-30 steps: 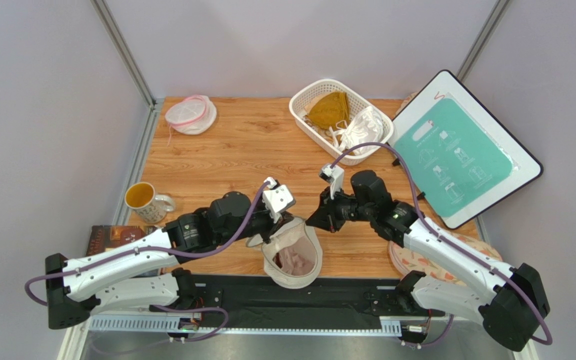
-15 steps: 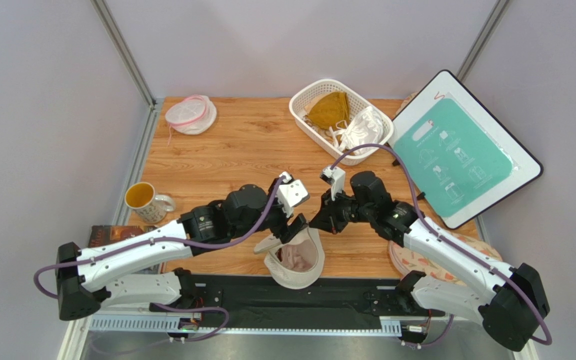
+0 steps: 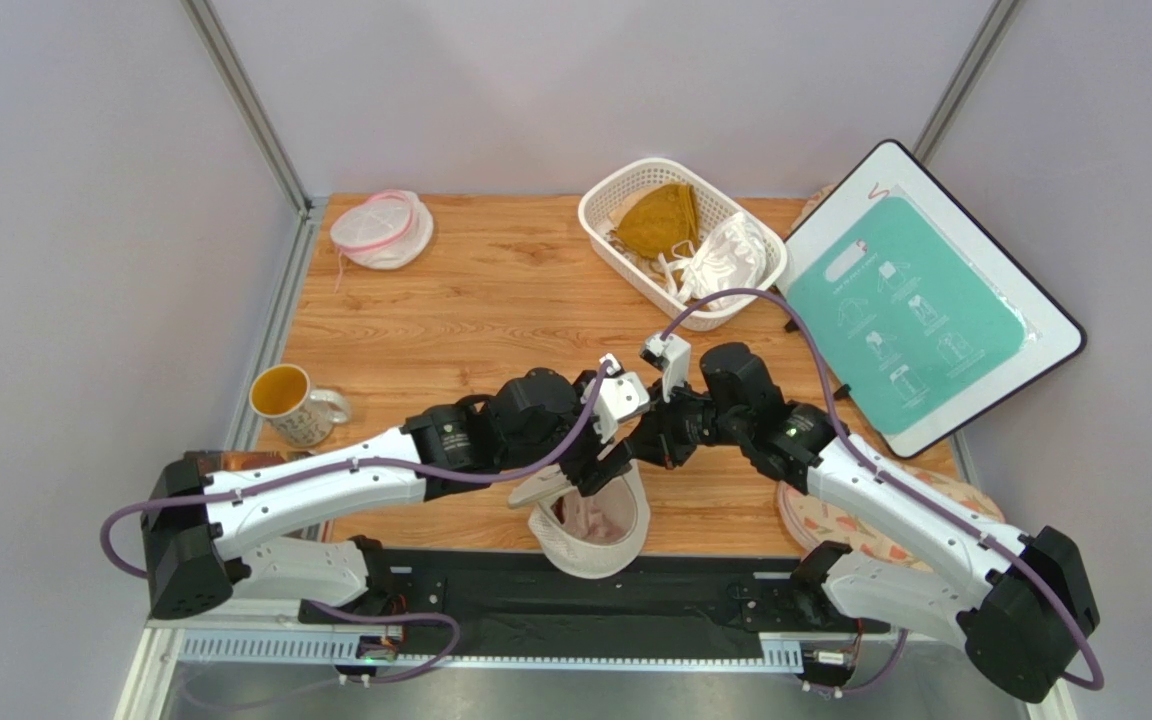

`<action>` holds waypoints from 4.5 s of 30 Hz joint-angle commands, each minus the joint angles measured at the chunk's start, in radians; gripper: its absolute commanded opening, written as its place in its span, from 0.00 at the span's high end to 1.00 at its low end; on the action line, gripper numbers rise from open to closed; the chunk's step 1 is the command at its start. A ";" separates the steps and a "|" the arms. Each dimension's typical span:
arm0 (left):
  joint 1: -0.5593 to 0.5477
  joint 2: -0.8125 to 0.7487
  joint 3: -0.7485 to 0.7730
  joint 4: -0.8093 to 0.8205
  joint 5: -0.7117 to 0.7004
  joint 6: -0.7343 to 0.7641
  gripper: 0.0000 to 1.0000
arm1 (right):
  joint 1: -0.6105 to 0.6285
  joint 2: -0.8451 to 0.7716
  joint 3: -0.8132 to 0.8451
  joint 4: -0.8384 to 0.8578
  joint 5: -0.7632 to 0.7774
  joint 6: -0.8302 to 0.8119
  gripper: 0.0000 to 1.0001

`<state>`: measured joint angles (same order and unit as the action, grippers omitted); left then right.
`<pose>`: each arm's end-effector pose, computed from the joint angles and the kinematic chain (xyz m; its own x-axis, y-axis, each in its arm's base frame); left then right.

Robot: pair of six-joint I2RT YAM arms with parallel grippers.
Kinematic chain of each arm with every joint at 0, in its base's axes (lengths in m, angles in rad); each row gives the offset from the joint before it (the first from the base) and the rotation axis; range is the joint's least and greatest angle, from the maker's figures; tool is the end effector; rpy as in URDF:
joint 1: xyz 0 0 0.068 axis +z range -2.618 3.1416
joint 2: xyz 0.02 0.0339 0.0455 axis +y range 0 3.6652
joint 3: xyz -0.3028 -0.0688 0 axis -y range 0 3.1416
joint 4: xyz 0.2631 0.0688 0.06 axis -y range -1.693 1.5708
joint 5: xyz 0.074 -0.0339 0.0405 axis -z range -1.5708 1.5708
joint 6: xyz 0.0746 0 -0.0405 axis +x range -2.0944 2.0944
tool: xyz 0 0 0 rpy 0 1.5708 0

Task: Unzip the laundry bag and remove the bra
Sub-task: Unzip the laundry bag at the center of the board.

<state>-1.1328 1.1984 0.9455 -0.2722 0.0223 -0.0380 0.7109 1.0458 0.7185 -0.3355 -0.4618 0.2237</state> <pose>0.1292 -0.2798 0.3133 -0.2472 0.4382 -0.8642 0.9048 0.4235 -0.0440 0.1660 0.1868 0.2611 -0.6433 -0.2919 -0.7078 -0.7257 0.5271 0.4422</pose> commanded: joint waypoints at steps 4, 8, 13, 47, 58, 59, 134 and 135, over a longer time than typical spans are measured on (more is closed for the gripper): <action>-0.005 0.055 0.050 -0.028 -0.008 -0.003 0.33 | -0.002 -0.004 -0.005 0.024 -0.001 0.000 1.00; -0.005 0.056 0.041 -0.039 -0.021 -0.002 0.56 | -0.002 -0.003 -0.001 0.021 0.002 -0.001 1.00; -0.005 0.038 0.027 -0.045 -0.048 0.003 1.00 | -0.002 -0.010 -0.002 0.018 0.005 -0.003 1.00; -0.005 -0.309 -0.062 -0.008 -0.097 0.010 1.00 | -0.002 0.034 -0.028 0.046 -0.005 0.003 1.00; -0.005 -0.342 -0.056 -0.009 -0.099 0.015 1.00 | -0.002 0.039 -0.031 0.044 -0.001 0.005 1.00; -0.005 -0.344 -0.056 -0.010 -0.107 0.021 1.00 | -0.002 0.037 -0.031 0.044 -0.003 0.006 1.00; -0.007 -0.174 0.096 -0.278 -0.065 -0.020 1.00 | -0.002 0.118 -0.016 0.082 -0.032 -0.014 1.00; -0.007 -0.184 0.099 -0.282 -0.064 -0.020 1.00 | -0.002 0.123 -0.016 0.087 -0.035 -0.015 1.00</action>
<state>-1.1374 1.0885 0.9592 -0.5346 -0.0677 -0.0605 0.7197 1.1389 0.7017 -0.2134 -0.5690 0.2325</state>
